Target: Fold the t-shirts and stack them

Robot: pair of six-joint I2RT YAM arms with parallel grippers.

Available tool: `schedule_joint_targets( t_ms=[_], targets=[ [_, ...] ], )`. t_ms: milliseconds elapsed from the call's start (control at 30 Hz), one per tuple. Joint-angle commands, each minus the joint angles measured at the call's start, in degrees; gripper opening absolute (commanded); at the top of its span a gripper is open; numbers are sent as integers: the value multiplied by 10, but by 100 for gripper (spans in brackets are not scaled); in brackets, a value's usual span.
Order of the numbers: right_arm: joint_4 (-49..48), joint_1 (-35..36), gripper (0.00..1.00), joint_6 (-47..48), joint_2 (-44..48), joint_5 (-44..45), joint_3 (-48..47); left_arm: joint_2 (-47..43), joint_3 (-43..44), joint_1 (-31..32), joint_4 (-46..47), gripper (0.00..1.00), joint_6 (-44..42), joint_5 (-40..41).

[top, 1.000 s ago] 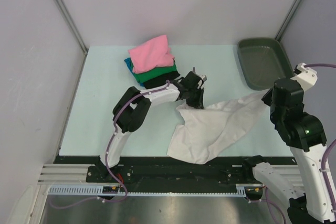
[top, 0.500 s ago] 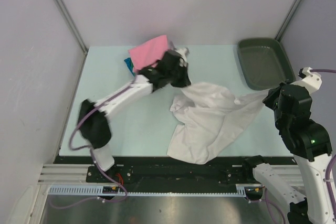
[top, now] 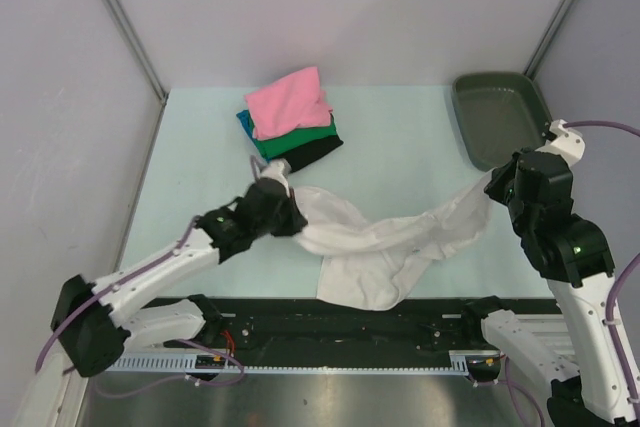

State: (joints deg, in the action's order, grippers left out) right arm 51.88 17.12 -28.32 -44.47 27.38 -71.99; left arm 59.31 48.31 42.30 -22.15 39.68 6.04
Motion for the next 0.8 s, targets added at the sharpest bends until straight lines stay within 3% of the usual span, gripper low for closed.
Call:
schedule_joint_targets(
  t_ms=[0,200,233,267,367,433,567,767],
  targets=[
    [-27,-2,0,6,1,-20,-2,12,-66,65,7,0,98,35],
    [-19,-2,0,9,3,-23,2,5,-74,71,-6,1,123,63],
    [-17,-2,0,11,5,-24,4,-2,-77,72,-10,7,130,68],
    [-17,-2,0,13,10,-26,6,-10,-83,72,-11,33,136,67],
    [-14,-2,0,20,16,-37,12,-47,-120,74,-6,64,159,52],
    [-11,-2,0,25,17,-47,15,-67,-129,74,-26,99,165,47],
    [-6,-2,0,25,20,-51,18,-83,-97,79,-64,100,144,72],
    [-10,-3,0,26,21,-50,28,-16,-42,80,-66,100,104,52]
  ],
)
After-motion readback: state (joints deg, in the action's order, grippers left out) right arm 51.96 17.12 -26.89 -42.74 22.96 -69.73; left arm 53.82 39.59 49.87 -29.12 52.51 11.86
